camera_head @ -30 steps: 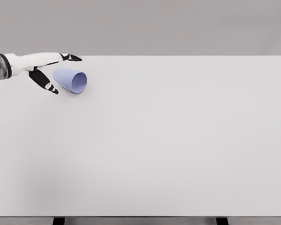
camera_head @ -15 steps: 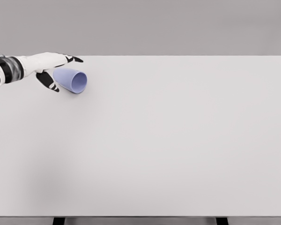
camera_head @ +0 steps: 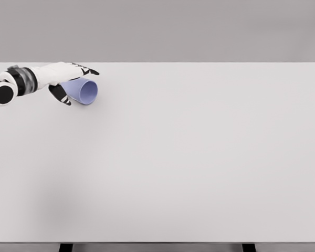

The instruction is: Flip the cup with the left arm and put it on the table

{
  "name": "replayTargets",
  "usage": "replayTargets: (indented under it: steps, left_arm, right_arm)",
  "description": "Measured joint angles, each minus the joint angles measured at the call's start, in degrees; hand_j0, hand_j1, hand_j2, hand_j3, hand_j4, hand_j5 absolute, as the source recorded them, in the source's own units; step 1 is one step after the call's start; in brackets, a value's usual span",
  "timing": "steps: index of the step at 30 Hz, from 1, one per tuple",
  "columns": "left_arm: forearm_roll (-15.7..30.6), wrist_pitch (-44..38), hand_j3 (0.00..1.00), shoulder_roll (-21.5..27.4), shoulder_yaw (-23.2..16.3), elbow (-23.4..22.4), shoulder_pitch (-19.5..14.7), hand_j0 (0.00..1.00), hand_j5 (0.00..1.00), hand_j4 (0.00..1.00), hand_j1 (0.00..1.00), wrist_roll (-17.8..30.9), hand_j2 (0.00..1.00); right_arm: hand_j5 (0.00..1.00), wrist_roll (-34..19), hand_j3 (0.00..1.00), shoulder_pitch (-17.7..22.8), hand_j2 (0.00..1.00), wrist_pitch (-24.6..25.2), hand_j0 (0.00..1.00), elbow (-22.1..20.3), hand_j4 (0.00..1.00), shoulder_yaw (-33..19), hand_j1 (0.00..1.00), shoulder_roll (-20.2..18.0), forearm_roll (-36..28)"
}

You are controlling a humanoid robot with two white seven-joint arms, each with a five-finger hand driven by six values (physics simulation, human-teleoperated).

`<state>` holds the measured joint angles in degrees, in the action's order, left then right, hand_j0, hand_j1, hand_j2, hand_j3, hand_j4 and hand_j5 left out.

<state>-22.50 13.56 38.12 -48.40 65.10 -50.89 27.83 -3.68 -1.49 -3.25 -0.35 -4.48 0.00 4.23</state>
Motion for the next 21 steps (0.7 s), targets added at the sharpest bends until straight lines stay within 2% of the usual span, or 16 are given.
replayTargets:
  steps: [13, 21]
  left_arm:
    - [-1.83, 0.29, 1.0, -1.99, -0.74, -3.23, 0.53, 1.0, 1.0, 1.0, 1.0, -3.16, 1.0]
    - [-2.01, 0.68, 0.95, -2.58, -1.26, -4.33, 0.62, 0.95, 0.95, 0.95, 0.95, -3.87, 0.95]
  right_arm:
    - [1.0, 0.0, 1.0, 0.0, 1.0, 0.0, 1.0, 0.0, 1.0, 0.0, 1.0, 0.0, 0.0]
    - [1.0, 0.0, 1.0, 0.0, 1.0, 0.0, 1.0, 0.0, 1.0, 0.0, 1.0, 0.0, 0.0]
